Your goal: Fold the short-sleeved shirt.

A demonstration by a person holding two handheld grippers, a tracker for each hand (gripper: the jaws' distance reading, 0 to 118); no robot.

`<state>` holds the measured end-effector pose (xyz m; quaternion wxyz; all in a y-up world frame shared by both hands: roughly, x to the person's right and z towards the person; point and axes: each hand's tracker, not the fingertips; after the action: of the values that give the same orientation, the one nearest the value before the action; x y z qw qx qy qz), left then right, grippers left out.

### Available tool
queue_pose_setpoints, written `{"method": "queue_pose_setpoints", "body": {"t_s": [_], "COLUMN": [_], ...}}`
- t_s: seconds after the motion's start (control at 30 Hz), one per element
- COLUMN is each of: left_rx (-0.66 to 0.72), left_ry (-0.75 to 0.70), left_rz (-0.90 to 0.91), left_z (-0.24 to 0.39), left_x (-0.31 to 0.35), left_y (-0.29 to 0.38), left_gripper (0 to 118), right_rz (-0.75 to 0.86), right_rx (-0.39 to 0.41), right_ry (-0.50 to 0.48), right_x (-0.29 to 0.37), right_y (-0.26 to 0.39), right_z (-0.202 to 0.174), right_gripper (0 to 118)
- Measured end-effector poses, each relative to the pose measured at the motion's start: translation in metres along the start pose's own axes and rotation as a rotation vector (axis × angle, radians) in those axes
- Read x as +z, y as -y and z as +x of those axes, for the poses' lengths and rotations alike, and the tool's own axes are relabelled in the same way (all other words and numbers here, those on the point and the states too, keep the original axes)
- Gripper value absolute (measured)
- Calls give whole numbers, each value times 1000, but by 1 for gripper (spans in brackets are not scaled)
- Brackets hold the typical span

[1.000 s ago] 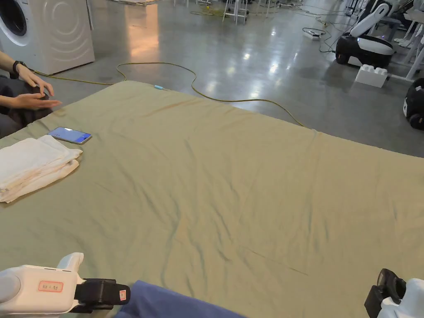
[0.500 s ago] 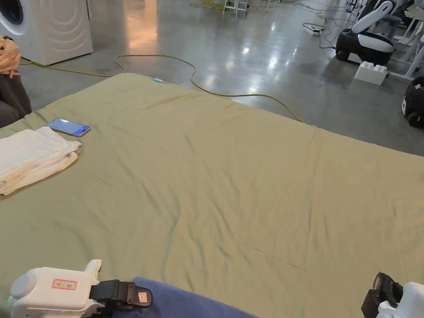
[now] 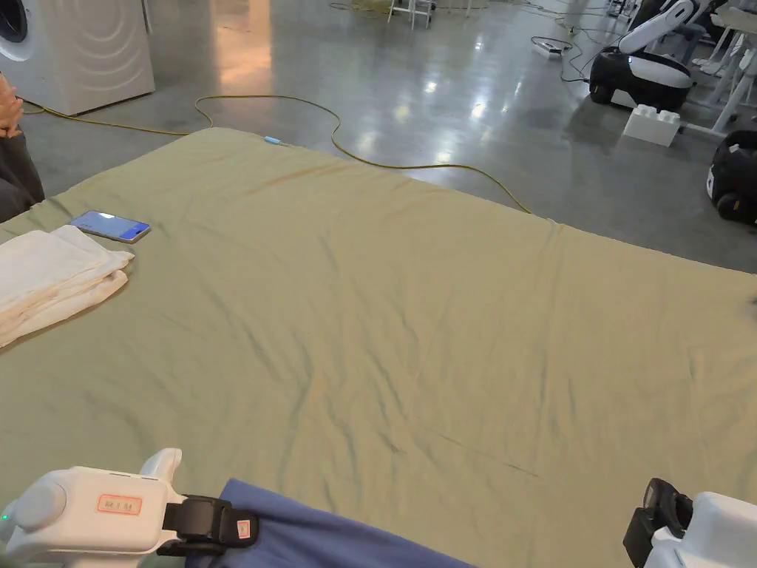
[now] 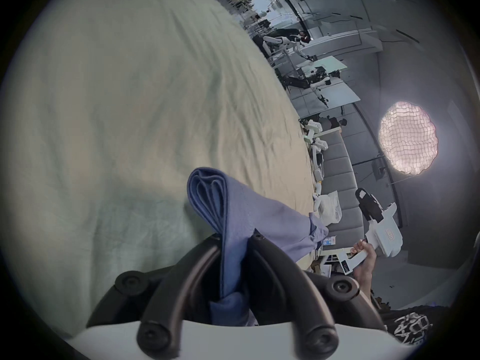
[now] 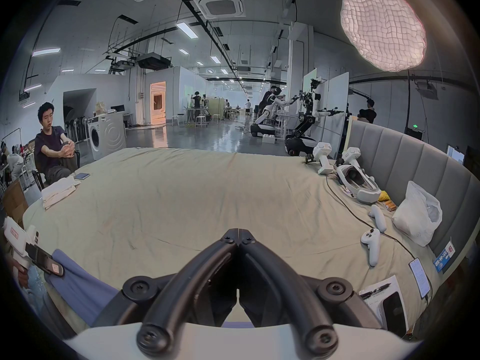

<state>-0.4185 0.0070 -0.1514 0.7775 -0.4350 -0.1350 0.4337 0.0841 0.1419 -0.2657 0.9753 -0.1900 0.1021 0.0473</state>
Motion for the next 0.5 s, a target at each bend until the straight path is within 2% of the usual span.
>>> {"method": "queue_pose_setpoints", "body": {"t_s": [0.13,0.23,0.37,0.5], "left_rx": [-42,-26,-59,-81], "left_ry": [-78,-121,-281,-349], "left_rz": [29,76,118,84], "left_z": [13,17,40,75], "left_x": [28,63,102,102], "left_y": [-18,-31,-38,-31], "left_gripper": [11,11,11,11], "right_rz": [6,9,9,7], "right_rx": [-7,-11,-20,-25], "right_ry": [0,-1,-6,-15], "right_x": [0,-1,-3,-5], "right_y": [-1,-1,-1,0], "right_z": [4,8,11,12], "right_gripper": [0,0,0,0]}}
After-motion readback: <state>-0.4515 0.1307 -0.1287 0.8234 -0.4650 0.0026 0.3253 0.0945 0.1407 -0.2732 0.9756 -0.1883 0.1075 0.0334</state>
